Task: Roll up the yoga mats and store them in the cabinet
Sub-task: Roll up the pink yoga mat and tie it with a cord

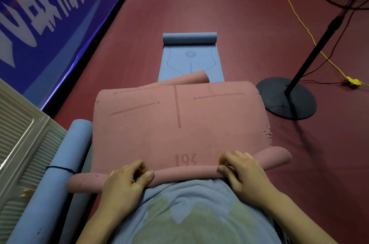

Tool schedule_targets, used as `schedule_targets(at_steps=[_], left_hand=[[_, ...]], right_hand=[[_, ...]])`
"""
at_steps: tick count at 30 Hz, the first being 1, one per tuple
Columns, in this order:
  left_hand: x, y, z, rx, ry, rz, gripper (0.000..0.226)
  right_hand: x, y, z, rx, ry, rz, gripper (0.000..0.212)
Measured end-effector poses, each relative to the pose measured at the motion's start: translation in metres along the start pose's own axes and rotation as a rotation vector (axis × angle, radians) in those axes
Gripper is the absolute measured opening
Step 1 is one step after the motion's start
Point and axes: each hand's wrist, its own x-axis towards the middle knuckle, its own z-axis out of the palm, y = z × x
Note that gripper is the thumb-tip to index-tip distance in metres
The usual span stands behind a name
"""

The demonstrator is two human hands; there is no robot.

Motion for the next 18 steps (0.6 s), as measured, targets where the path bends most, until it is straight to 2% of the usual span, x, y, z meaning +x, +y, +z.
schedule_targets(at_steps=[3,9,13,16,18], left_hand=[[0.001,0.003,0.004,0.036,0.026,-0.031,0.028],[0.006,0.008,0.007,0.089,0.09,-0.07,0.027],[0.007,0.004,0.012,0.107,0.195,0.048,0.03],[0.008,-0.003,0.016,0.019,0.24,0.073,0.031],[0.008,-0.003,0.018,0.064,0.26,0.109,0.029]], right_hand=[[-0.002,-0.005,-0.002,-0.036,0.005,-0.028,0.014],[-0.006,0.0,-0.005,0.042,0.007,-0.086,0.01],[-0.006,0.003,-0.001,0.017,0.079,-0.079,0.013],[-0.005,0.003,0.002,-0.039,0.112,-0.079,0.015],[-0.004,0.003,0.005,-0.087,0.118,-0.076,0.015]])
